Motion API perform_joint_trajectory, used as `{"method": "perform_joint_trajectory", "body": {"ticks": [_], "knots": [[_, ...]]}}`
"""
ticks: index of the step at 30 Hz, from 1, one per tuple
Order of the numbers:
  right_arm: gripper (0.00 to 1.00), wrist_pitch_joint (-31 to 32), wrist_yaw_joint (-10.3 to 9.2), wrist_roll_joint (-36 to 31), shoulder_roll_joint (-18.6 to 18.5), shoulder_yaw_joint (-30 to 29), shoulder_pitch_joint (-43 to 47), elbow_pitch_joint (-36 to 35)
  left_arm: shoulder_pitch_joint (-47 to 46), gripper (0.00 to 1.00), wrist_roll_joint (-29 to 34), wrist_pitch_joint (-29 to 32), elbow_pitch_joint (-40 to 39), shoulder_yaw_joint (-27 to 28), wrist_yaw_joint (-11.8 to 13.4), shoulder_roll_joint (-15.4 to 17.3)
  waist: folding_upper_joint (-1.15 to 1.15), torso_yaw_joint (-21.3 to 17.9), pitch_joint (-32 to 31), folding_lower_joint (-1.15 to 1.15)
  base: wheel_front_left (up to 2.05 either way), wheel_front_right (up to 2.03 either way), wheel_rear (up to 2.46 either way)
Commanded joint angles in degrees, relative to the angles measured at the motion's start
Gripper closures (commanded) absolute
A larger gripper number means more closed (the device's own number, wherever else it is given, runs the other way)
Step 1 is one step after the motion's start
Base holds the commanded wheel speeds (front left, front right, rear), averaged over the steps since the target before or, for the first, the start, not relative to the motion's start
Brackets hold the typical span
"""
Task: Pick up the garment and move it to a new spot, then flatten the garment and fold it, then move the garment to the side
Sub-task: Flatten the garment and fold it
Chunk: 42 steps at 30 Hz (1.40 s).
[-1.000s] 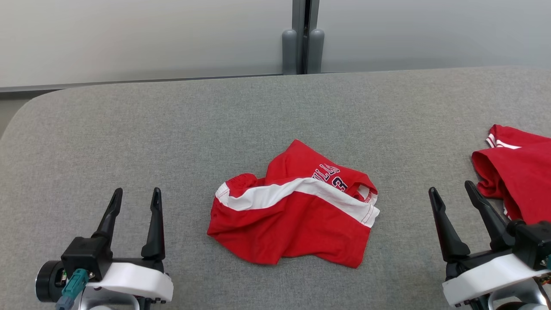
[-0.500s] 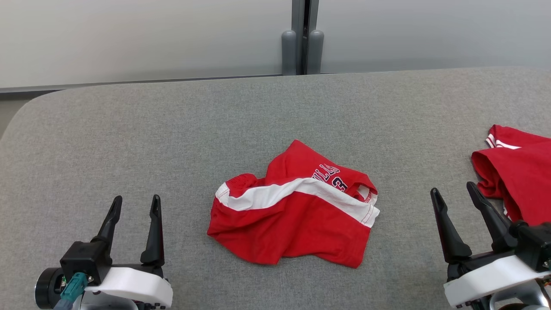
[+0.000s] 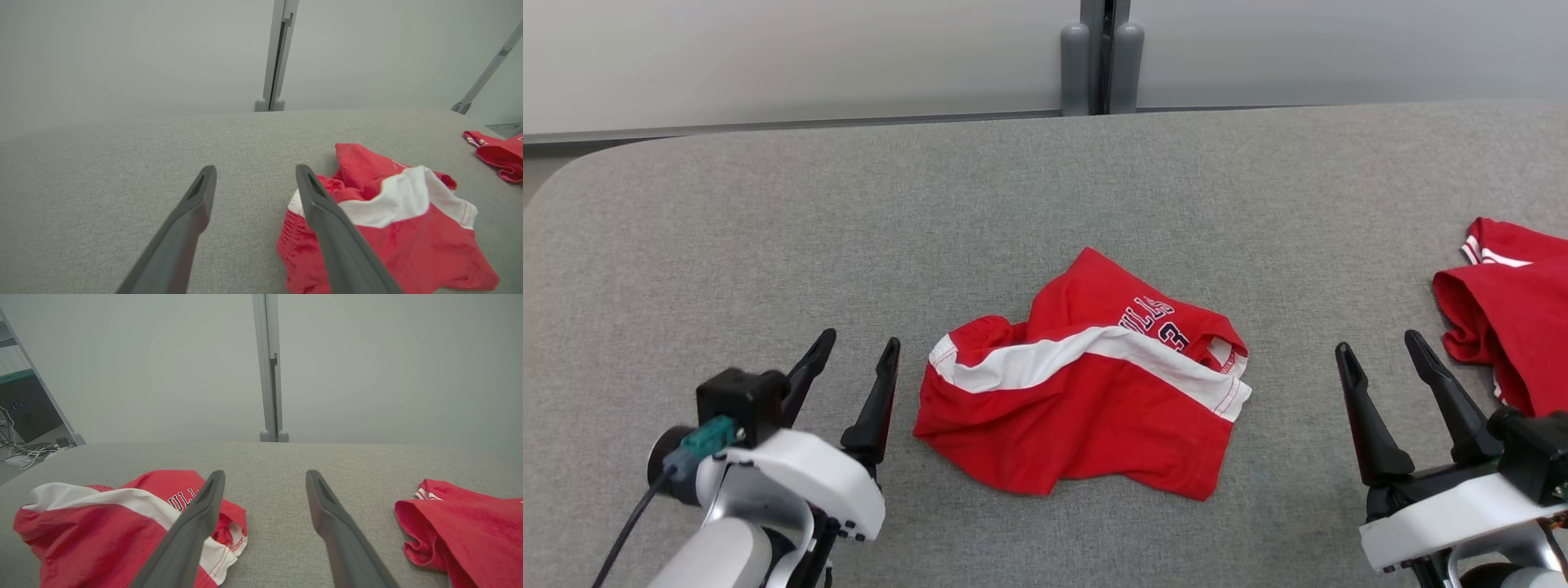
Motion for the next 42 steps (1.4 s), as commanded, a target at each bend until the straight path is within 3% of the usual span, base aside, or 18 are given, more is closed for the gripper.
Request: {"method": "perform_joint_trajectory", "body": {"ticks": [1,6,10,18,25,26,28,29,42], "knots": [[0.00,0.09,0.00,0.02,-0.17,0.12,-0.73,-0.17,-2.45,0.00,-0.90,1.60,0.98,-0.16,-1.42,0.27,0.00,-0.35,0.86,0.00,0.00,0.00,0.00],[0.00,-0.42,0.00,0.37,0.13,0.69,-1.65,0.44,-7.47,0.00,-5.40,8.29,6.68,-1.93,-7.39,-0.07,0.00,-1.67,2.51,0.00,0.00,0.00,0.00],[0.00,-0.80,0.00,0.53,0.14,0.32,-1.86,0.92,-9.32,0.00,-7.44,11.24,10.00,-3.02,-10.72,0.17,0.00,-2.55,3.16,0.00,0.00,0.00,0.00],[0.00,-1.05,0.00,0.57,0.22,-0.13,-2.18,1.13,-9.97,0.00,-11.34,15.00,12.30,-4.46,-15.01,-0.28,0.00,-2.68,3.93,0.00,0.00,0.00,0.00],[0.00,-1.19,0.00,0.96,0.10,0.29,-2.93,1.38,-10.81,0.00,-11.57,16.57,12.64,-6.23,-16.78,-0.46,0.00,-2.65,4.46,0.00,0.00,0.00,0.00],[0.00,-1.20,0.00,1.04,0.06,0.32,-2.99,1.49,-10.87,0.09,-11.53,16.33,12.64,-6.39,-17.05,-0.53,0.00,-2.68,4.52,0.00,0.00,0.00,0.00],[0.00,-1.27,0.00,1.24,0.04,0.32,-3.07,1.67,-11.16,0.96,-11.46,15.83,12.67,-6.68,-17.51,-0.63,0.00,-2.71,4.64,0.00,0.00,0.00,0.00],[0.00,-1.28,0.00,1.35,0.03,0.25,-3.10,1.79,-11.34,1.00,-11.62,15.32,12.57,-6.63,-17.70,-0.69,0.00,-2.75,4.67,0.00,0.00,0.00,0.00],[0.00,-0.32,0.00,1.86,-0.75,2.16,-2.09,6.76,-12.70,1.00,-9.52,10.20,12.09,-6.02,-18.17,0.04,0.00,-2.13,4.69,0.00,0.00,0.00,0.00]]}}
